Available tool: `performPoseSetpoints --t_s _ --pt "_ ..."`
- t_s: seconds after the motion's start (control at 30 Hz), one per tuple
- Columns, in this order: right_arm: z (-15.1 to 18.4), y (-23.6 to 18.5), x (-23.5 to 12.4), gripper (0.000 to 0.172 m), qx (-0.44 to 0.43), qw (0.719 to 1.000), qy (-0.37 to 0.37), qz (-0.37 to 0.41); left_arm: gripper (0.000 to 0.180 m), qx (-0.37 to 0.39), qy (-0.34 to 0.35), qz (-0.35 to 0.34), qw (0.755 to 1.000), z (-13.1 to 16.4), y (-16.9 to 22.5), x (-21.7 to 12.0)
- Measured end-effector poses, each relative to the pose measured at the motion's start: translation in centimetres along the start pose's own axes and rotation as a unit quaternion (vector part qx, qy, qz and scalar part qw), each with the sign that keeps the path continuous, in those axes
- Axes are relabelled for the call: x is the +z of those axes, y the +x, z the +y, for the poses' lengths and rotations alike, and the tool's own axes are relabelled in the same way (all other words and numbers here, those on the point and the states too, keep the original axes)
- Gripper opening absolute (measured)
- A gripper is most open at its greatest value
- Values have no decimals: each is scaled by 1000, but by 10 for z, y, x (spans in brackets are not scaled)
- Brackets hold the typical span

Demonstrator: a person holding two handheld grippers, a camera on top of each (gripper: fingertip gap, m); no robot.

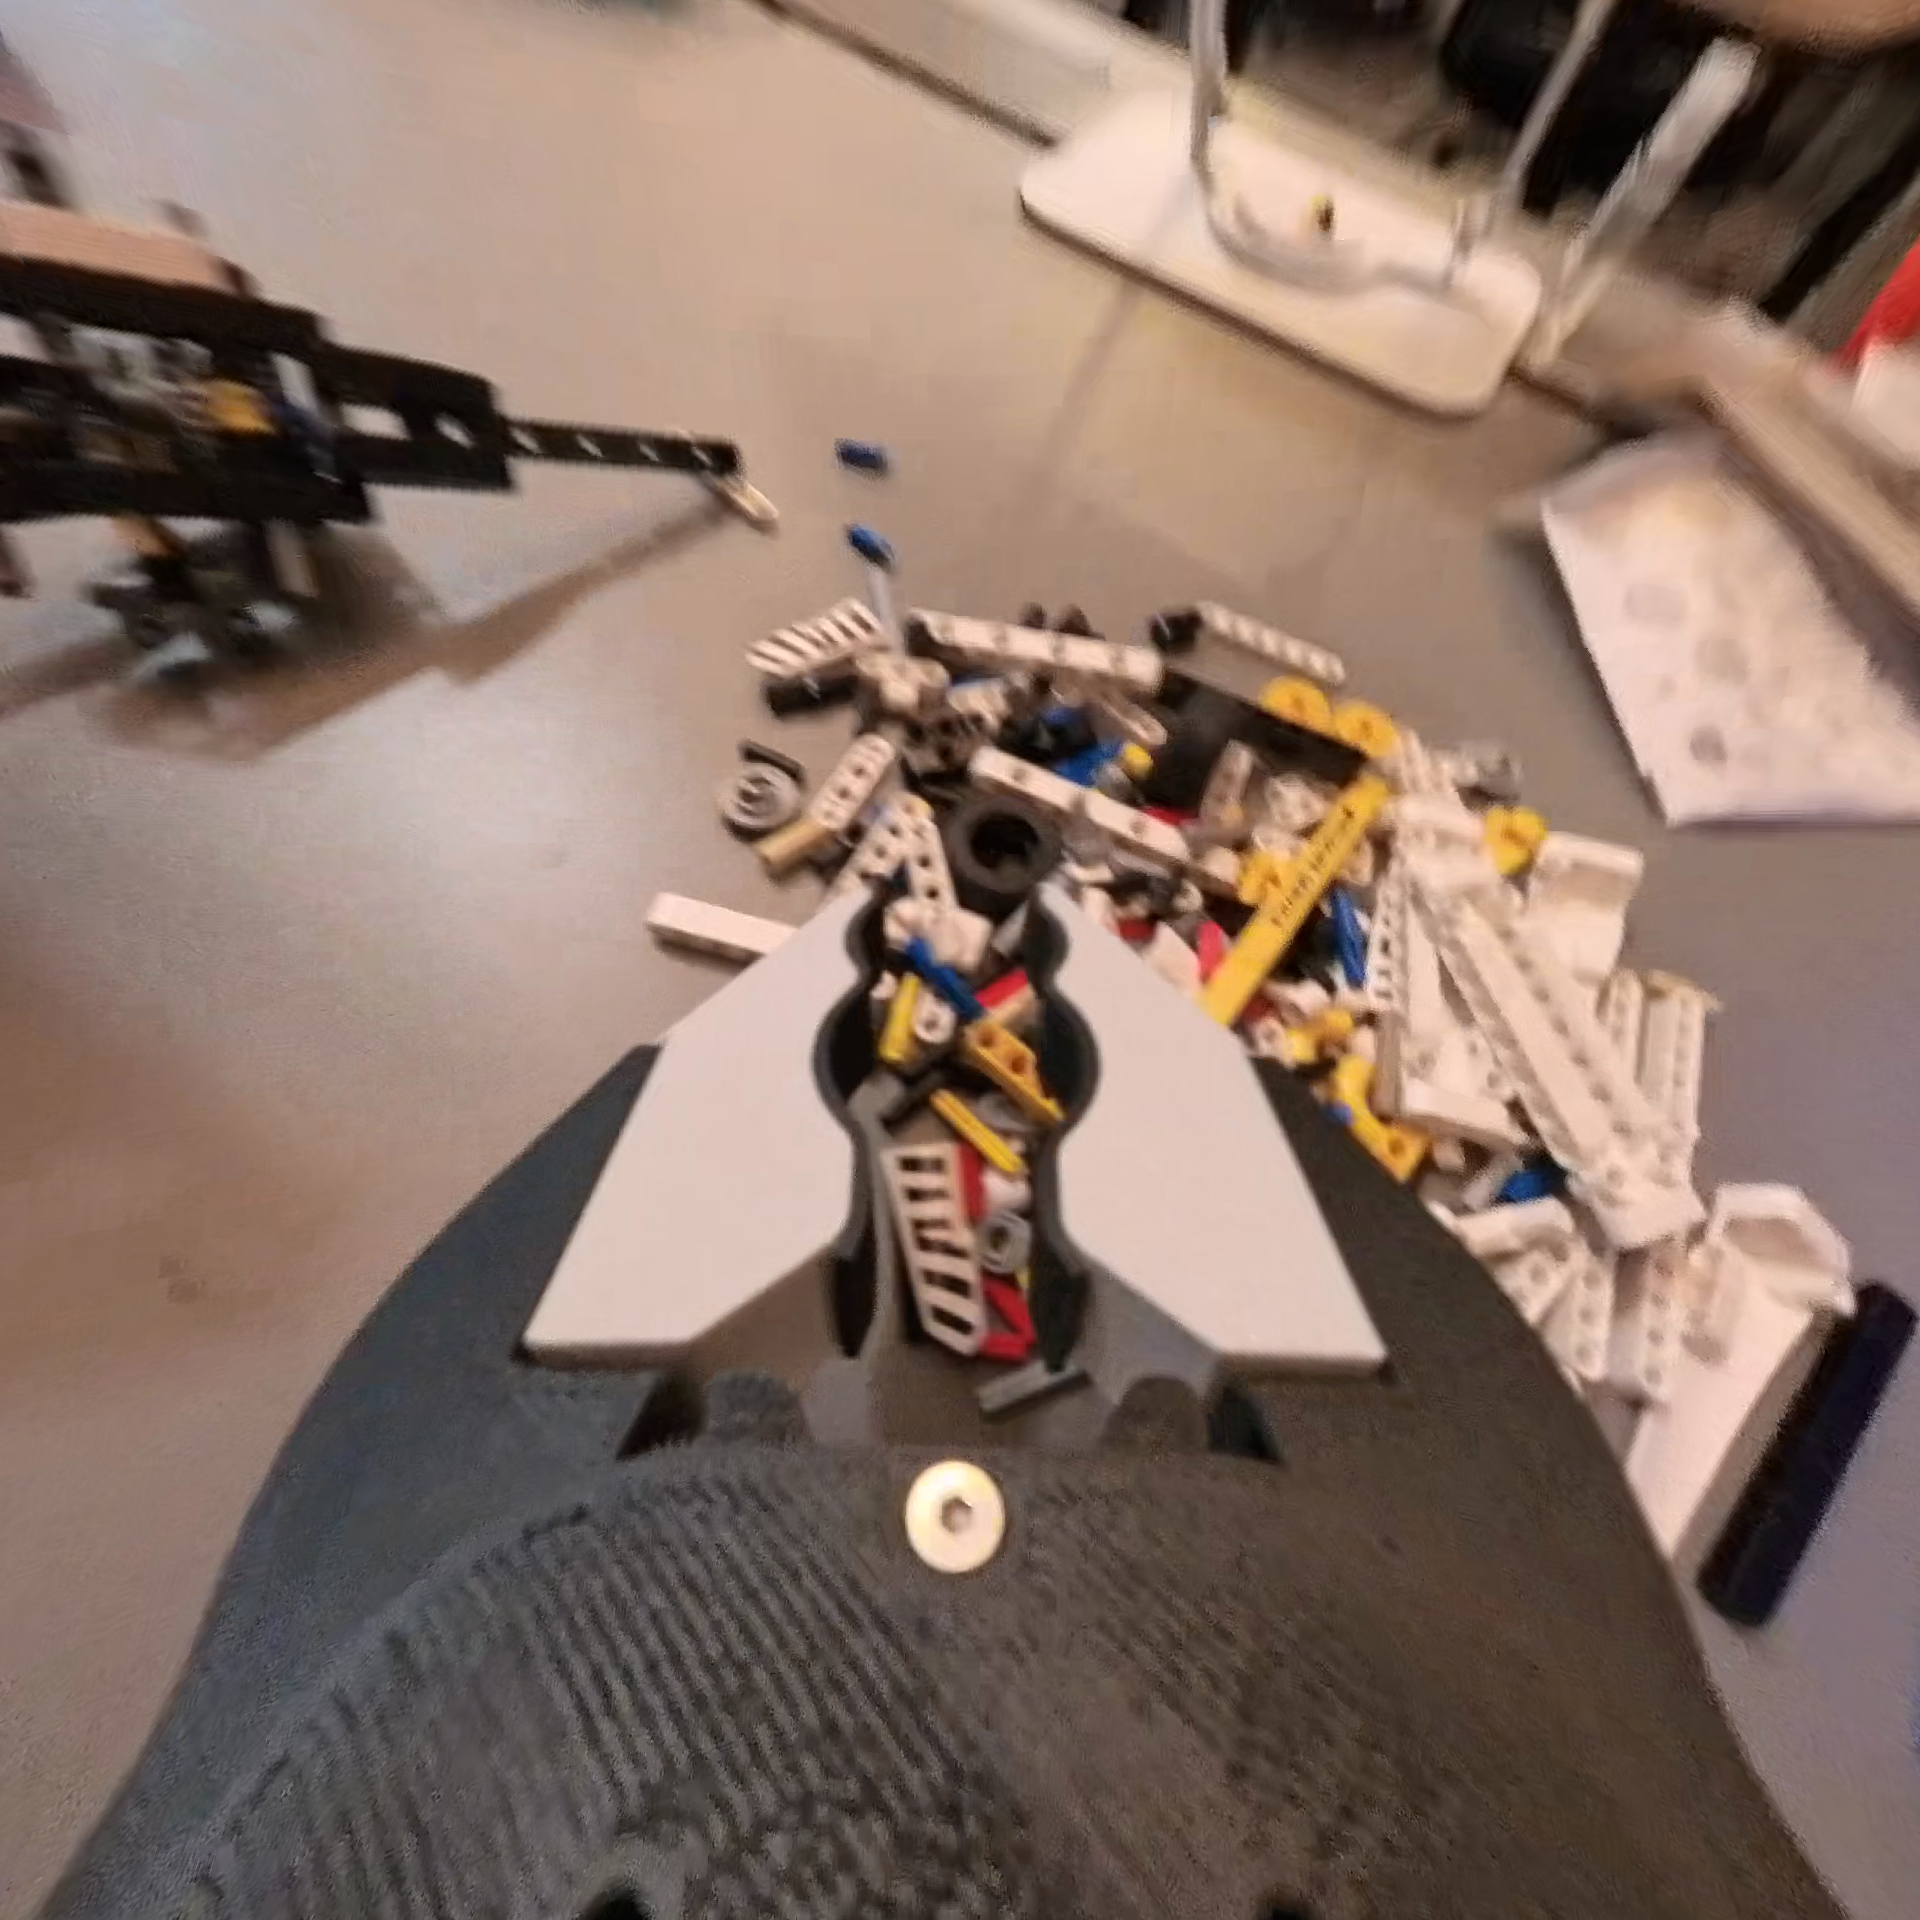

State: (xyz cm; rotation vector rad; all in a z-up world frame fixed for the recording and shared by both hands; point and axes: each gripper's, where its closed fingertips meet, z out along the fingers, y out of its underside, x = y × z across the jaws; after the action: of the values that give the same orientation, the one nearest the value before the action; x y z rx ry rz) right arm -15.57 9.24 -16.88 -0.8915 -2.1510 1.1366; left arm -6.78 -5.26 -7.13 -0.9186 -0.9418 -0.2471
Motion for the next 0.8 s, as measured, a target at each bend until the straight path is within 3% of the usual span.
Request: performPoseSetpoints --t_s 0.1,0.27,0.4,0.57,0.7,0.8 --pt "8 26 -2 37 24 999 -28 20 3 37 -48 -19 998 19 -1 16" --pt "-14 63 -37 30 5 993 71 96 2 95 -142 -41 984 54 -6 52" --pt "-12 80 -59 25 32 984 127 119 3 134 -211 -60 966 75 -22 89" --pt "-7 82 -74 21 60 975 174 122 3 197 -251 -96 943 68 -56 159" --pt "-8 82 -83 21 43 975 178 128 9 165 -285 -96 939 70 -77 209" --pt "-4 81 -88 21 48 974 181 125 23 145 -302 -101 937 74 -85 220"
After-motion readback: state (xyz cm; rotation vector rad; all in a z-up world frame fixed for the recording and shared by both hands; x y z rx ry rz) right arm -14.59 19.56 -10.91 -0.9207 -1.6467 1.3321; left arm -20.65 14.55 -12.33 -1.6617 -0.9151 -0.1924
